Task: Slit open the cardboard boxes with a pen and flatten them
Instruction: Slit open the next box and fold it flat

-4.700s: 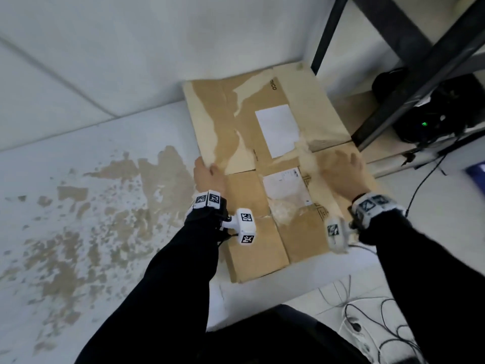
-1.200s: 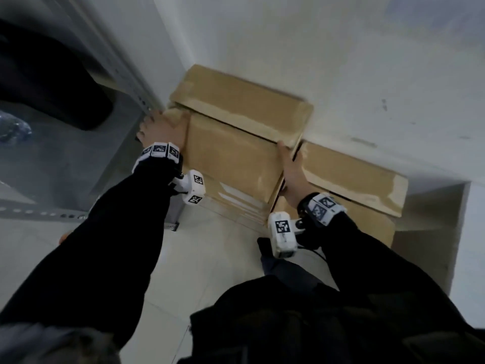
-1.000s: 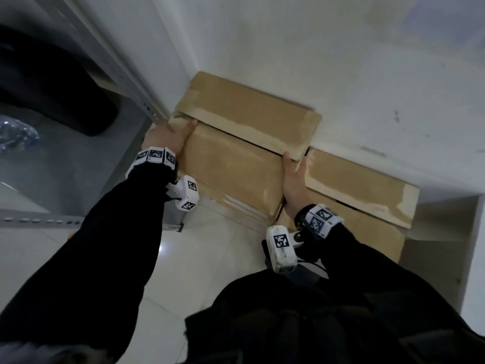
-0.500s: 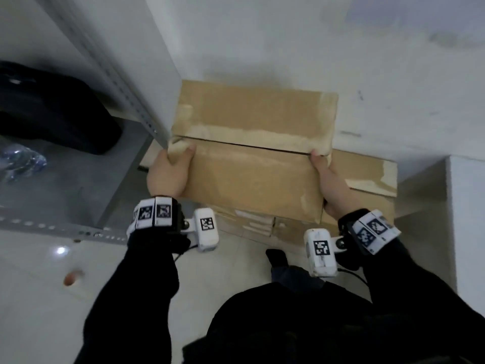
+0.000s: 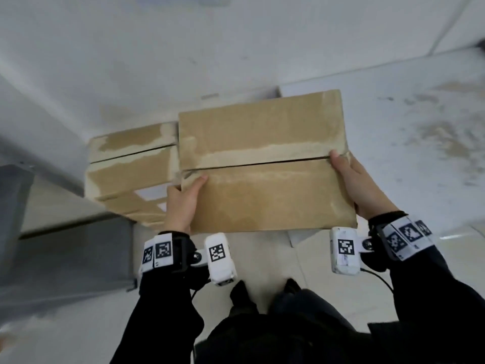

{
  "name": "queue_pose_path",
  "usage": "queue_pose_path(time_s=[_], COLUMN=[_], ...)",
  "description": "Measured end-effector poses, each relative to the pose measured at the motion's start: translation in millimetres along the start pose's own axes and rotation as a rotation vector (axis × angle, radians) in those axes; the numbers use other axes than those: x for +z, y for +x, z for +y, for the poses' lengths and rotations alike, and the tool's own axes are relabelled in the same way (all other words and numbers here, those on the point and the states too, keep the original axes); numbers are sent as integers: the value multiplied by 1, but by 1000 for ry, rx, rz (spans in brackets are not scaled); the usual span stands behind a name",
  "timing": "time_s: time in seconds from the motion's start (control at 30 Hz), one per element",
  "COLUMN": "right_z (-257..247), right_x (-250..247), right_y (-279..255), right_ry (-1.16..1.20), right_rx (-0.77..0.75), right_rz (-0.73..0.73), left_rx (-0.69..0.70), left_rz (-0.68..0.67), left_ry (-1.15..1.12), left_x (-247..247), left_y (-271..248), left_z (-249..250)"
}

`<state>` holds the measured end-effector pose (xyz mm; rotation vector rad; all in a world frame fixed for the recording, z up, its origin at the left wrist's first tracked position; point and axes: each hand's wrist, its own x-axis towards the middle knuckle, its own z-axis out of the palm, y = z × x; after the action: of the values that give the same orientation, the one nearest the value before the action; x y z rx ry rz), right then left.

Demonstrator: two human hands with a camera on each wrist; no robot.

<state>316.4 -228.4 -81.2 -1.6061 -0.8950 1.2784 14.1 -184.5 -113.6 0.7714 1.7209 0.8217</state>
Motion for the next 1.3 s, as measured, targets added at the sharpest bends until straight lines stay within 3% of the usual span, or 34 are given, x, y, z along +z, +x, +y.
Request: queue_pose_path(time_s=[0.27, 0.43, 0.6, 0.77, 1.07, 1.3], right_z=[24, 45, 46, 39, 12, 4], right_x=[-176, -292, -386, -448, -534, -575], right_y=[-57, -53, -32, 23, 147, 214], right_ry=[105, 122, 134, 155, 83, 51], right_rx=[15, 41, 57, 79, 116, 225], right_rz=[260, 366, 325, 235, 68, 7], left_rx=[208, 192, 202, 248, 240, 224], left_rz=[-267, -320, -307, -233, -188, -136], left_ry=[64, 27, 74, 161, 254, 353], left_x=[167, 283, 378, 441, 540, 592], left_y=[-77, -118, -143, -135, -87, -77], left_z=[15, 16, 24, 44, 92, 109])
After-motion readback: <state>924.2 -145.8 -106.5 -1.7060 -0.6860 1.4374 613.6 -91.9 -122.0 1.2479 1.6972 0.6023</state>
